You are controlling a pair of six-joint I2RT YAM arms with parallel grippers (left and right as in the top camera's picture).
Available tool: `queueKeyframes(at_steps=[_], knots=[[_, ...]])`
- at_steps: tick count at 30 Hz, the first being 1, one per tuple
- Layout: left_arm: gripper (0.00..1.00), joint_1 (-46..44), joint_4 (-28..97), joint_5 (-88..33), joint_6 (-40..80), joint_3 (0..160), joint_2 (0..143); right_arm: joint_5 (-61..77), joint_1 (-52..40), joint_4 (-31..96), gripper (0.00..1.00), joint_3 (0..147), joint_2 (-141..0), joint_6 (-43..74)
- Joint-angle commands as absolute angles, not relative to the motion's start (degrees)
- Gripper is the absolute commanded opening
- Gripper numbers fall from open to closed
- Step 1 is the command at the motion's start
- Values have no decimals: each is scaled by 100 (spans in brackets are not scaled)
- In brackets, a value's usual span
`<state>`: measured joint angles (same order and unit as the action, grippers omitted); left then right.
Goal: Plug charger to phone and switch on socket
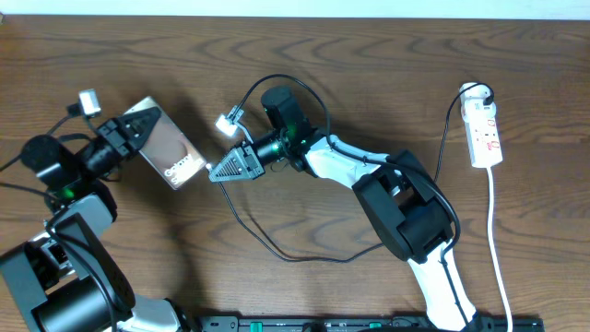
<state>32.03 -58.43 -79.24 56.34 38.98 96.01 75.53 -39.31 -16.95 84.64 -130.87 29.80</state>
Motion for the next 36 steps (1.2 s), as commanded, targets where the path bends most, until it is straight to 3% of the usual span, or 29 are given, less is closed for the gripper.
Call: queueKeyframes(at_steps=[1,5,13,20,26,36], knots=[[7,3446,-5889,-8099,5776,3885,9548,7472,-3820,-1584,1,8602,-13030,3011],[7,3507,-5892,-8117,5909,3885,9548,7008,-3706,-1083,1,8602,-13030,2941],[7,3507,-5953,-8429,6029,3885,9548,5242,-3264,1249,1,8641,-12975,2418],[7,3507,-5955,-8447,6010,3885,9548,2698,-3063,3706,1,9041,-12276,1752],[7,3507,-5953,-8488,6010,3885,9548,1002,-3070,4788,1,9111,-11653,2587],[7,3507,-5951,-8606,6012,3885,9548,333,-3085,5555,1,8823,-11963,3459]])
